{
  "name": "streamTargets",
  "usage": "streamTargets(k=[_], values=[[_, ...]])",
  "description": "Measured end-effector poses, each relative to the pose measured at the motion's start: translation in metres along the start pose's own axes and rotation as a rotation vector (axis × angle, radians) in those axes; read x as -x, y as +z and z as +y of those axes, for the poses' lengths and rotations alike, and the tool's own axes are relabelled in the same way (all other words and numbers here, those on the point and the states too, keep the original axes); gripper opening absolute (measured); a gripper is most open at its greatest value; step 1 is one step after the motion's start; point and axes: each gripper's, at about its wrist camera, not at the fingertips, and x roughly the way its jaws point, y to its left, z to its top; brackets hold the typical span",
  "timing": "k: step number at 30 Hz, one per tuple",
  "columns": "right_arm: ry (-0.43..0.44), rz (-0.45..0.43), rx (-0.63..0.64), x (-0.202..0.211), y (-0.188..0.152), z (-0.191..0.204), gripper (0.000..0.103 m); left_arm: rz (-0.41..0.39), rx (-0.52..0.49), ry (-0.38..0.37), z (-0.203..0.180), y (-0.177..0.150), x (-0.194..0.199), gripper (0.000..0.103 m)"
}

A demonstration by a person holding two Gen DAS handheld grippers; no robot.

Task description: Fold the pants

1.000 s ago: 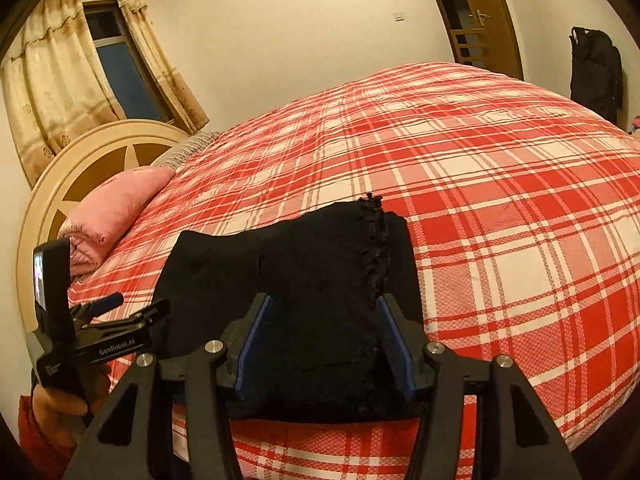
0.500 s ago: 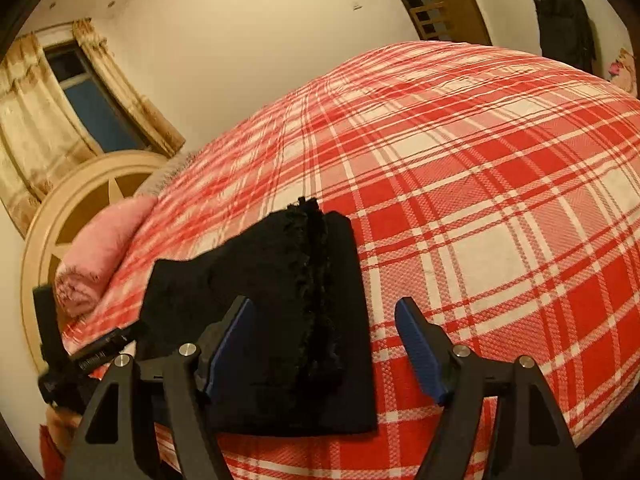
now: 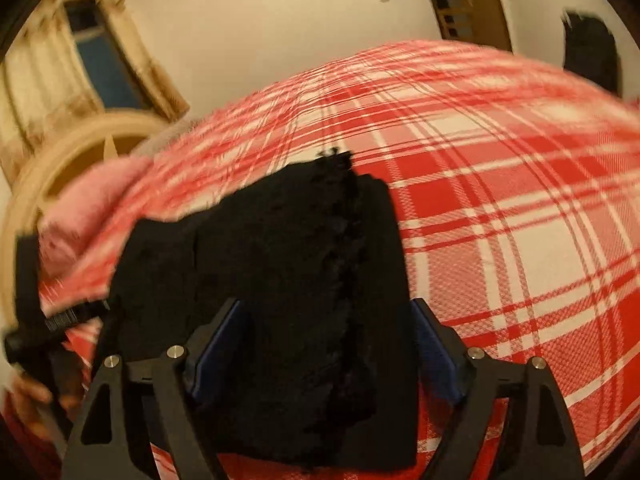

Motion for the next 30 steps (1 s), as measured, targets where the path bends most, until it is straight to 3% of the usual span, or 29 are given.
streamTargets(k=[2, 4, 7, 22, 30], values=[[-0.012, 0.01, 0.046, -0.003, 0.0, 0.006, 0.081, -0.011, 0.0, 0.004, -0.001, 0.0, 0.0, 0.103], [0.0, 0.017, 0.07, -0.002, 0.0, 0.008, 0.066, -0.016, -0.015, 0.015, -0.004, -0.001, -0.001, 0.103], [0.027, 0.023, 0.086, -0.001, -0.001, 0.012, 0.054, -0.011, -0.025, 0.017, -0.007, 0.001, -0.003, 0.103], [0.033, 0.021, 0.07, -0.001, -0.001, 0.015, 0.053, 0.014, -0.063, 0.032, -0.017, 0.001, -0.007, 0.102], [0.035, 0.022, 0.065, -0.002, 0.0, 0.014, 0.053, 0.007, -0.076, 0.014, -0.02, 0.002, -0.003, 0.084]])
